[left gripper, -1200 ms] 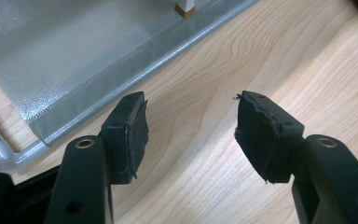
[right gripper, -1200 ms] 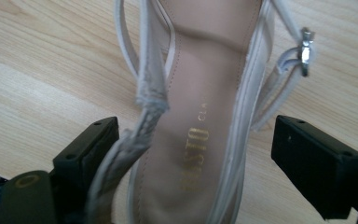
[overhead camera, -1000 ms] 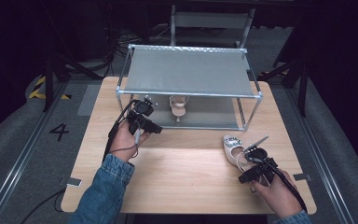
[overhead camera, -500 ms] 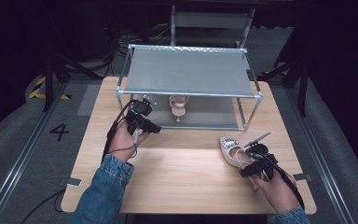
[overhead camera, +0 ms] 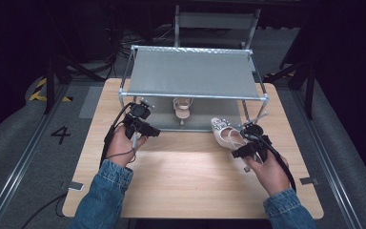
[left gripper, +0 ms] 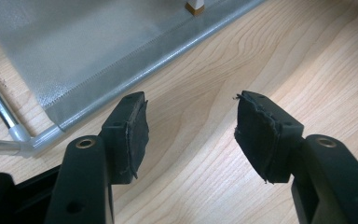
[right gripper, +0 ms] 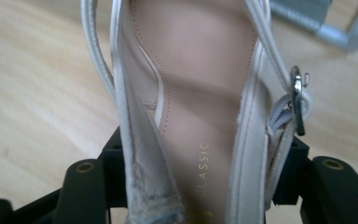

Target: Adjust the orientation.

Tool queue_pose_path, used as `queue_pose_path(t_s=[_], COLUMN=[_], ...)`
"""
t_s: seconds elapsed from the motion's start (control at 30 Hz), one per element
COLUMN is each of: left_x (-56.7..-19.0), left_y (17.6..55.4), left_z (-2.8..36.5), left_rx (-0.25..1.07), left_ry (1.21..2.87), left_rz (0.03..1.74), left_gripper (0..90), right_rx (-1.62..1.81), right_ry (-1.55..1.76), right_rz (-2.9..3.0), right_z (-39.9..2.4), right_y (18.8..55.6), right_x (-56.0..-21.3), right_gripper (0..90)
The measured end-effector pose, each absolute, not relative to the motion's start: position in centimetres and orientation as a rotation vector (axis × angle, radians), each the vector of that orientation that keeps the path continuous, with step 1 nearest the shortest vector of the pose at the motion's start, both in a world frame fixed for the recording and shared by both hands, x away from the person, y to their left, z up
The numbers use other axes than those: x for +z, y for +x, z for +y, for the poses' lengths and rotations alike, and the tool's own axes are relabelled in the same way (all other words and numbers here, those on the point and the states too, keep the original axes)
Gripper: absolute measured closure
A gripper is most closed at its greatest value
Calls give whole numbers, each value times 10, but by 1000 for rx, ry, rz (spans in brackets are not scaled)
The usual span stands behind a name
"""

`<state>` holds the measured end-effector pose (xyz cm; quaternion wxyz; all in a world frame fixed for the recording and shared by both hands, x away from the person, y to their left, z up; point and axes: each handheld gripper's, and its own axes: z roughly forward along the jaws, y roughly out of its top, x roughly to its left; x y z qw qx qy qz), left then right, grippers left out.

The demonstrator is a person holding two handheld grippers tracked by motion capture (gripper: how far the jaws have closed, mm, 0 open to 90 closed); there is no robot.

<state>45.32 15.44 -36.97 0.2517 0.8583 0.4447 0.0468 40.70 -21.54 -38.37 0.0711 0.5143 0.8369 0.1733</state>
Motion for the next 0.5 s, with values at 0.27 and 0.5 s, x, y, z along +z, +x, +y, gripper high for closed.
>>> queue_pose_path(t_s=[0.27,0.5], left_x=[-370,-369], left_y=[454,455], left_z=[158,158], left_rx=[115,105], left_ry=[2329,2323], left_rz=[1217,1211], left_gripper=[429,429], right_rx=[546,547], right_ry=[1576,1596], right_rz=[2492,2481], right_z=[-196,-177], right_y=[442,467], right_x=[-392,-403], right_gripper=[401,401])
